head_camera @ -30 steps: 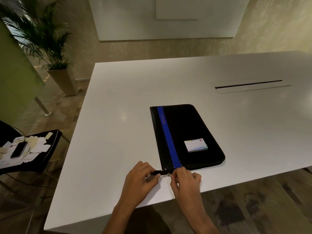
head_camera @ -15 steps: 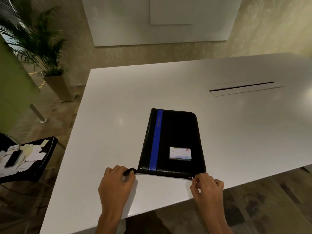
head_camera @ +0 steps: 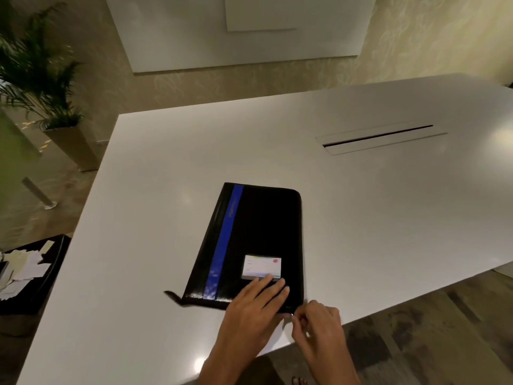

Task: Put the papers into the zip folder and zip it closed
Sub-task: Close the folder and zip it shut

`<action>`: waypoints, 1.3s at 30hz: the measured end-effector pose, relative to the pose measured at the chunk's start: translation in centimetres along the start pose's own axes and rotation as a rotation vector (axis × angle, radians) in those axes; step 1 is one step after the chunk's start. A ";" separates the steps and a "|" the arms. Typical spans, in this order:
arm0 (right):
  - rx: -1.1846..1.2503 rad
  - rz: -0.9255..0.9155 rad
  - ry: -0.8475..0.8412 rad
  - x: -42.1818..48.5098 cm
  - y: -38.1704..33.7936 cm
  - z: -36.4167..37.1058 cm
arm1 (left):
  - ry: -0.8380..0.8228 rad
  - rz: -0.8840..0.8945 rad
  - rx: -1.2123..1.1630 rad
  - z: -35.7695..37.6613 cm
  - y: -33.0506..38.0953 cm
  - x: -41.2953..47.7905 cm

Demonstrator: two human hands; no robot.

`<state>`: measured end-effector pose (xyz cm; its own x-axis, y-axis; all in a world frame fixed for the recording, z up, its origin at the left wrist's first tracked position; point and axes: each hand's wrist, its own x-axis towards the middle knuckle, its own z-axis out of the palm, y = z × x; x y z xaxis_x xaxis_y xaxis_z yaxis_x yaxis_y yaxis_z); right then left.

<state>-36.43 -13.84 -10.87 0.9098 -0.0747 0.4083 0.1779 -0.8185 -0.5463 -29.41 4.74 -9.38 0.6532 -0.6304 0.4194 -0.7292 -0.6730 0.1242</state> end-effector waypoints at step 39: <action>0.039 -0.159 -0.204 11.2 7.2 -2.7 | 0.165 -0.692 -0.025 -5.2 3.2 1.9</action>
<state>-25.97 -22.08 -8.26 0.9252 0.1730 0.3377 0.3358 -0.7878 -0.5163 -31.55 3.46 -3.50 0.9301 0.0070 0.3671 -0.1637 -0.8872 0.4314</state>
